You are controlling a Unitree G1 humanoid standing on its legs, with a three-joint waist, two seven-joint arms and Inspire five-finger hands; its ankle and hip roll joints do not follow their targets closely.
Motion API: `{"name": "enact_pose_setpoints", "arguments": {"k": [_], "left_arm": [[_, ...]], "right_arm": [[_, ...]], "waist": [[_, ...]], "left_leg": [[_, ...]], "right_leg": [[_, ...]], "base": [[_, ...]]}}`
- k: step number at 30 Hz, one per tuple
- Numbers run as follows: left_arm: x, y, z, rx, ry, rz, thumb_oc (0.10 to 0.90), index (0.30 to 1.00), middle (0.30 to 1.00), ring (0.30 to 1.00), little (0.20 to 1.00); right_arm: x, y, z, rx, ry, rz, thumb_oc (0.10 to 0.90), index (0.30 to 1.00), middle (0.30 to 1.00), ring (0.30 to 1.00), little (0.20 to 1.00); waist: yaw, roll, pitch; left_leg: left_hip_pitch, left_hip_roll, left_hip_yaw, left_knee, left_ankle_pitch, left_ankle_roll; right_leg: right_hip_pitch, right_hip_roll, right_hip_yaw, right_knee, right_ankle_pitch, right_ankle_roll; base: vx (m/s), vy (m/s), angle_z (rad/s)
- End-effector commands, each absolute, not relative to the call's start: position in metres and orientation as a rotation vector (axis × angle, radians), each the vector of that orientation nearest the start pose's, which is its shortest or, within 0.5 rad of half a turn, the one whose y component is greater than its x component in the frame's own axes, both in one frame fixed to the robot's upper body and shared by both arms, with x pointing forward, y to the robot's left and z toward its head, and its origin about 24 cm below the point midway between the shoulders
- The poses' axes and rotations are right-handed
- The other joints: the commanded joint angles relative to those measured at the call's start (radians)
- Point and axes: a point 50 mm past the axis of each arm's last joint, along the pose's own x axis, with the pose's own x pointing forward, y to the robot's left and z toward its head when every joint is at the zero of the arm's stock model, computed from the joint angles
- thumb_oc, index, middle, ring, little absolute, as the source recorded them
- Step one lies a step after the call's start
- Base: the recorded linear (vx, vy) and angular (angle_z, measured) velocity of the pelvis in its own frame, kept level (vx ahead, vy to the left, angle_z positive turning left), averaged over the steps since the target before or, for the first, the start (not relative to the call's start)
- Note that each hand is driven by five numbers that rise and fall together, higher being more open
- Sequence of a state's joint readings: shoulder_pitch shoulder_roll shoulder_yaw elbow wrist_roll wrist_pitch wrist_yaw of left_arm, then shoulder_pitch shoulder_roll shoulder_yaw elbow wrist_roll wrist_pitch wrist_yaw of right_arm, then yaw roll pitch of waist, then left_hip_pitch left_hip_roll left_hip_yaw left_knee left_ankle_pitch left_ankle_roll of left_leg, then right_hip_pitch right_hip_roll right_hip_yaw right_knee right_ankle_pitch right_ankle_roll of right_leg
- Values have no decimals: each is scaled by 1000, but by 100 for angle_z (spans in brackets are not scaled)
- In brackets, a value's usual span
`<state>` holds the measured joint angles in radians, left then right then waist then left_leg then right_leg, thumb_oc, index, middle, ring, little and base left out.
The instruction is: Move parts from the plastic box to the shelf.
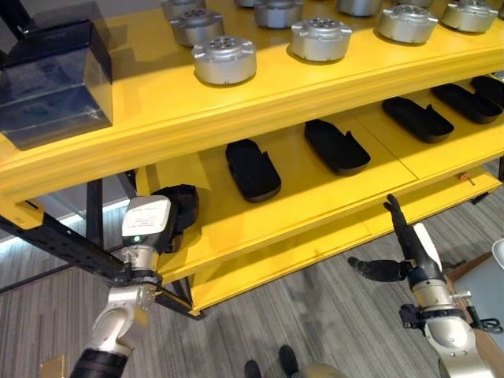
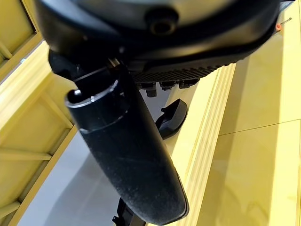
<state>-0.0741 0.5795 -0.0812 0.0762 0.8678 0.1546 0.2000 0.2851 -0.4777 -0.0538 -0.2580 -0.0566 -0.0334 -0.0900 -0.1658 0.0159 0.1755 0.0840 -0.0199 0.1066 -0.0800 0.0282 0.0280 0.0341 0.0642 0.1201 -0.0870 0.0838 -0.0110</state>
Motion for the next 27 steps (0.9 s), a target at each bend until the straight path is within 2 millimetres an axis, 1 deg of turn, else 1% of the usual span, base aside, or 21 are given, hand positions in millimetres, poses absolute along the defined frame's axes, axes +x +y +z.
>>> {"name": "enact_pose_setpoints", "arguments": {"k": [1, 9, 13, 18, 27], "left_arm": [[280, 273, 72, 1406, 105, 225, 400, 300, 300, 300, 300], [281, 279, 61, 1337, 188, 248, 400, 300, 300, 300, 300], [280, 286, 52, 1285, 255, 271, 400, 300, 300, 300, 300], [285, 289, 51, 1283, 285, 282, 400, 300, 300, 300, 300], [300, 295, 47, 1319, 355, 275, 400, 300, 300, 300, 300]], "right_arm": [[204, -242, 106, -545, -222, -102, 900, 1000, 1000, 1000, 1000], [200, -241, 106, -559, -205, -86, 900, 1000, 1000, 1000, 1000], [200, -241, 105, -555, -199, -83, 900, 1000, 1000, 1000, 1000], [199, -241, 105, -556, -195, -81, 900, 1000, 1000, 1000, 1000], [198, -238, 108, -565, -207, -62, 900, 1000, 1000, 1000, 1000]], "waist": [[-18, -31, -43], [-18, -38, -35], [-18, -42, -32], [-22, -48, -24], [-31, -58, 6]], "left_leg": [[25, 23, -16, 3, -56, -27], [23, 23, -11, 2, -57, -27], [21, 23, -9, 1, -58, -27], [15, 23, -5, 1, -56, -27], [-15, 24, 6, 2, -47, -27]], "right_leg": [[10, -59, -37, 44, -89, 72], [8, -58, -40, 41, -87, 74], [2, -58, -37, 40, -85, 75], [-5, -58, -35, 41, -81, 77], [-39, -56, -28, 43, -71, 84]], "base": [[0, 0, 0], [0, 0, 0], [0, 0, 0], [0, 0, 0], [-14, 7, -4]]}}
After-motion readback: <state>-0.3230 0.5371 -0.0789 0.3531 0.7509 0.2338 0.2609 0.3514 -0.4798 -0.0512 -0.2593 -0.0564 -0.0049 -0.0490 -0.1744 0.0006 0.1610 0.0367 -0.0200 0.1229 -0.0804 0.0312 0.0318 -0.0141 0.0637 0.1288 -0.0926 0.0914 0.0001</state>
